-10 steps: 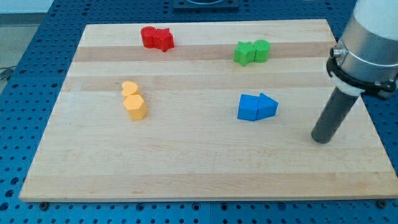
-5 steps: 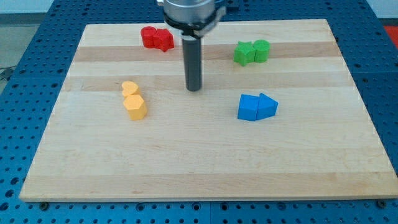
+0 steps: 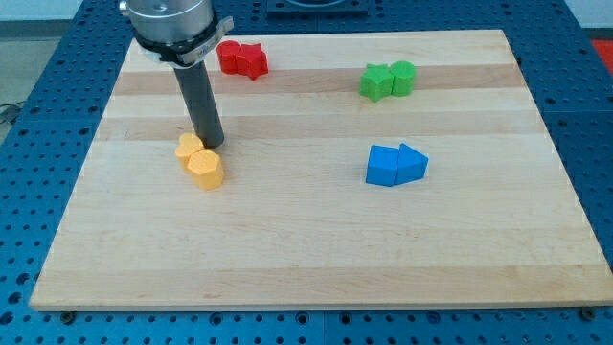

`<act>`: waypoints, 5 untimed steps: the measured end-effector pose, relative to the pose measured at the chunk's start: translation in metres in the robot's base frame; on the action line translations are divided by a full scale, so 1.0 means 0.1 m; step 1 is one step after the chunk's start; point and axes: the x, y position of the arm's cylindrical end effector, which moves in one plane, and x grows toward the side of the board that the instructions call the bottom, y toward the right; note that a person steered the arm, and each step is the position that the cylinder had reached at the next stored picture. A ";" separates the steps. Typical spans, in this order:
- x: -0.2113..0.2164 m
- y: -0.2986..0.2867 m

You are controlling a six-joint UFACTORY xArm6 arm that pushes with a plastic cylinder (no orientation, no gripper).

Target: Move the yellow heart to the bottom left

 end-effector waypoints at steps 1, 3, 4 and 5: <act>0.14 0.00; 0.19 -0.36; 0.19 -0.64; 0.19 -0.88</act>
